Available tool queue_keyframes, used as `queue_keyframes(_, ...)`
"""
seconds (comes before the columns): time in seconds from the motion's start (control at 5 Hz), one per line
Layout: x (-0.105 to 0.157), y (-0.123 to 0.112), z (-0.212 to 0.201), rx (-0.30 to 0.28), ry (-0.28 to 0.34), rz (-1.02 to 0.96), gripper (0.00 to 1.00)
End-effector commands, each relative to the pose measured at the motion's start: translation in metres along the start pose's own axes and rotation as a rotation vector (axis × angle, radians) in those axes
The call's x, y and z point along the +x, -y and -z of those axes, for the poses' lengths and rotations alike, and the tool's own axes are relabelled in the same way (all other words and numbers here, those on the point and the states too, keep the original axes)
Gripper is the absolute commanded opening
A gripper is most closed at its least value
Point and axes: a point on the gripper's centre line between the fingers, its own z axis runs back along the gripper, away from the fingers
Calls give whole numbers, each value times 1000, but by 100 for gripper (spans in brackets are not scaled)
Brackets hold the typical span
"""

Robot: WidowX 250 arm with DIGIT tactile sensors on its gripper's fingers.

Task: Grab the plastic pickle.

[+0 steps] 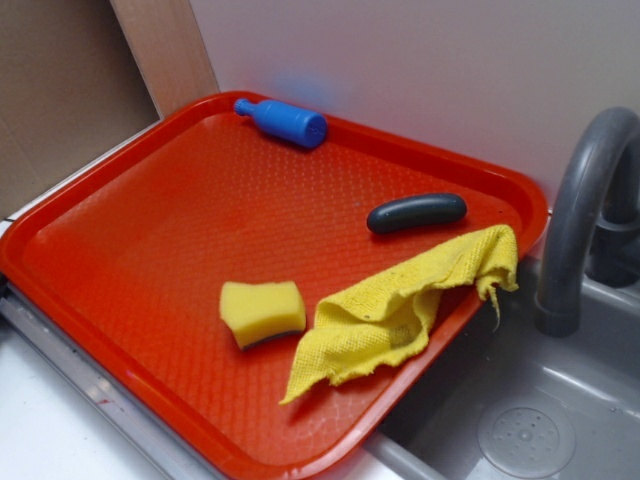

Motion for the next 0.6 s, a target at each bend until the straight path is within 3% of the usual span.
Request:
queue_keyframes(0.0, 38, 65, 14, 19, 140, 274, 100)
queue_keyframes(0.2, 62, 99, 26, 0, 220, 334, 100)
queue_keyframes(0.4, 88, 140, 38, -53, 259, 412, 100)
